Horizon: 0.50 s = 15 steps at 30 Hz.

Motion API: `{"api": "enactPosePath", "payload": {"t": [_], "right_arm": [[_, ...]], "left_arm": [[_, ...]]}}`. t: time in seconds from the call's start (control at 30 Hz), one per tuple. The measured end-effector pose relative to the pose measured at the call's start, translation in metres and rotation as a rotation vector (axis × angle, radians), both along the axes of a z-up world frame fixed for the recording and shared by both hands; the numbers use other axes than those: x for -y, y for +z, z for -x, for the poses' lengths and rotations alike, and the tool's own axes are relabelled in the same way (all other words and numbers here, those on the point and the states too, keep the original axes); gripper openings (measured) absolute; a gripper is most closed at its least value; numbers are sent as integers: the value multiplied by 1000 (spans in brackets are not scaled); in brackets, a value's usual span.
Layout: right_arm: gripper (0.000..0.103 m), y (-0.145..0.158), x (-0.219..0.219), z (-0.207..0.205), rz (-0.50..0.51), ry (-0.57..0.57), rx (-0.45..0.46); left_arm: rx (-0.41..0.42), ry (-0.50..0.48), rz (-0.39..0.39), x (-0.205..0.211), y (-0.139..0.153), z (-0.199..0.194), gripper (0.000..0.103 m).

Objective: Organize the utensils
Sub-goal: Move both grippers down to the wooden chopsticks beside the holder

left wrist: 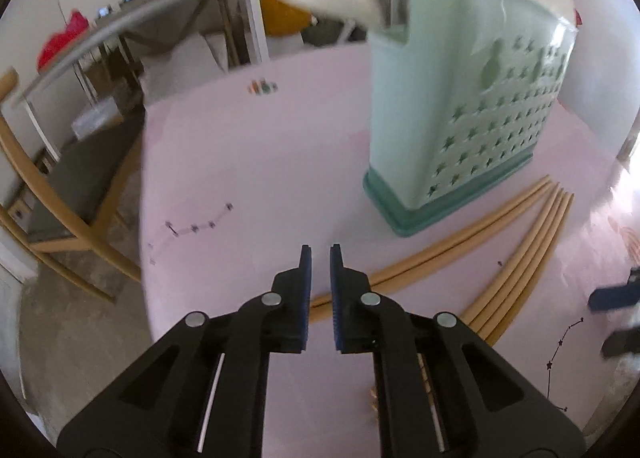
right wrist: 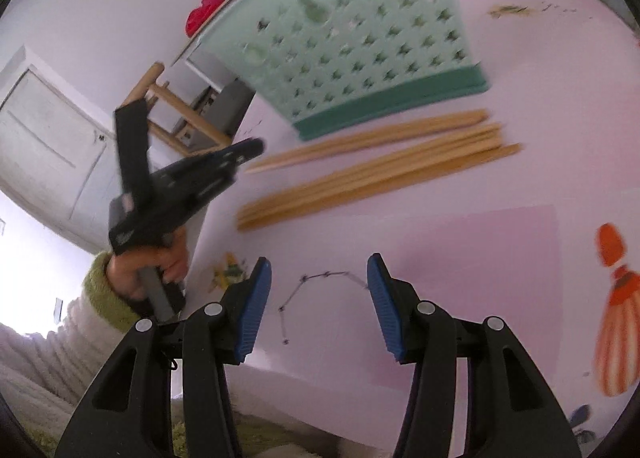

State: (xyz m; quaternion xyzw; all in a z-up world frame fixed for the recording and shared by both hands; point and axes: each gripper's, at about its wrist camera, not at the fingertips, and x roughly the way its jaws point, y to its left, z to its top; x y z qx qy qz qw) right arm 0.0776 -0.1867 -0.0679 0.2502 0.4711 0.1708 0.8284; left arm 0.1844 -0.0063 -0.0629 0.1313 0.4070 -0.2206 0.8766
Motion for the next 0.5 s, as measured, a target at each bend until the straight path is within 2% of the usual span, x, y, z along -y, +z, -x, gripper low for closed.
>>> {"api": "enactPosePath", "payload": {"t": [0.2, 0.3, 0.5], "right_arm": [[47, -5, -12, -5, -58, 11, -35], [46, -5, -9, -5, -80, -9, -45], [45, -3, 6, -6, -94, -91, -50]], "left_arm": [[-42, -41, -27, 3, -1, -3, 5], [-105, -65, 3, 1, 1, 2, 4], [-161, -110, 38, -2, 2, 27, 4]]}}
